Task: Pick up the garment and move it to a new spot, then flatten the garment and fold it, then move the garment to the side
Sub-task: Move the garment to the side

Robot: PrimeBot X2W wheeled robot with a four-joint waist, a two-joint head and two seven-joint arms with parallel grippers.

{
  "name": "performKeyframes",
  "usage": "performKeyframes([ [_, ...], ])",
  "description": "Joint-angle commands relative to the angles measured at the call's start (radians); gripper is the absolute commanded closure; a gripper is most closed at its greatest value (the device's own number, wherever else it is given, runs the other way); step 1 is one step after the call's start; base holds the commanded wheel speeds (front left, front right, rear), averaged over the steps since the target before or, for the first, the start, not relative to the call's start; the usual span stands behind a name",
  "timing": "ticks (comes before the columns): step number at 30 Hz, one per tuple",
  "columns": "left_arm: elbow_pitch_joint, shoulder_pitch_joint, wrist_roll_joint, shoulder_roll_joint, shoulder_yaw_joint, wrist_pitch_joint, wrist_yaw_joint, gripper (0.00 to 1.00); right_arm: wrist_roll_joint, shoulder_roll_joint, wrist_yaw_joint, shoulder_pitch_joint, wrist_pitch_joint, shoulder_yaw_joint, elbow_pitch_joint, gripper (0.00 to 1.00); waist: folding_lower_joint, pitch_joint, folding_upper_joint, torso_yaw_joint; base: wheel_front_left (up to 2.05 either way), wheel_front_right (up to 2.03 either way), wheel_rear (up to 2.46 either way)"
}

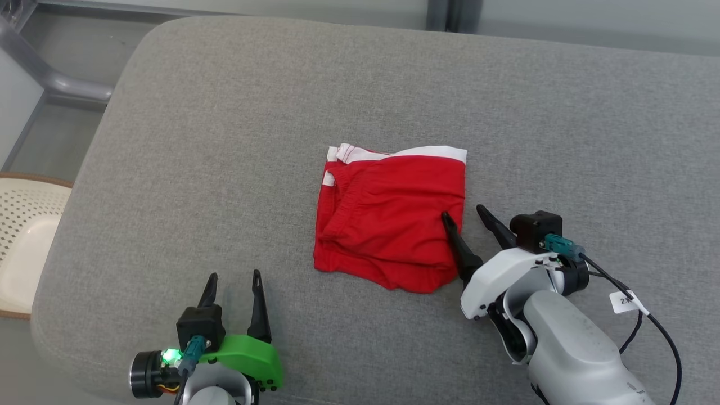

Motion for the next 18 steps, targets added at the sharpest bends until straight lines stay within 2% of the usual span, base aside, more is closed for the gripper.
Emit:
performKeyframes([
  [1, -0.005, -0.022, -0.006, 0.003, -0.002, 0.000, 0.006, 0.00, 0.015, -0.005, 0.000, -0.013, -0.003, 0.005, 0.019, 0.00, 0.0000, 0.032, 0.0000, 0.030, 0.00, 0.00, 0.00],
  [2, -0.007, -0.023, -0.005, 0.003, -0.001, 0.000, 0.007, 0.00, 0.021, -0.005, 0.000, -0.014, -0.003, 0.006, 0.030, 0.00, 0.0000, 0.033, 0.0000, 0.031, 0.00, 0.00, 0.00],
  [3, -0.009, -0.026, -0.002, 0.003, -0.002, 0.000, 0.007, 0.00, 0.024, -0.005, 0.000, -0.020, -0.003, 0.009, 0.042, 0.08, 0.0000, 0.035, 0.0000, 0.030, 0.00, 0.00, 0.00],
  [5, -0.007, -0.030, 0.004, 0.003, -0.007, 0.000, 0.004, 0.00, 0.034, -0.004, 0.000, -0.023, -0.001, 0.022, 0.064, 0.52, 0.0000, 0.037, 0.0000, 0.027, 0.00, 0.00, 0.00],
  [6, -0.007, -0.032, 0.005, 0.003, -0.010, 0.000, 0.003, 0.00, 0.037, -0.004, 0.000, -0.024, 0.000, 0.027, 0.069, 0.67, 0.0000, 0.037, 0.0000, 0.025, 0.00, 0.00, 0.00],
  [7, -0.007, -0.035, 0.005, 0.003, -0.012, 0.000, 0.003, 0.00, 0.041, -0.003, 0.000, -0.024, 0.000, 0.034, 0.072, 1.00, 0.0000, 0.038, 0.0000, 0.021, 0.00, 0.00, 0.00],
  [13, -0.004, -0.046, -0.001, 0.003, -0.019, 0.000, 0.006, 0.00, 0.024, -0.006, 0.000, -0.049, -0.001, 0.015, 0.053, 1.00, 0.0000, 0.027, 0.0000, -0.017, 0.00, 0.00, 0.00],
  [18, 0.010, -0.026, 0.028, 0.003, -0.007, 0.000, -0.013, 0.00, 0.036, -0.005, 0.000, -0.028, -0.002, -0.028, 0.015, 1.00, 0.0000, -0.005, 0.0000, -0.100, 0.00, 0.00, 0.00],
])
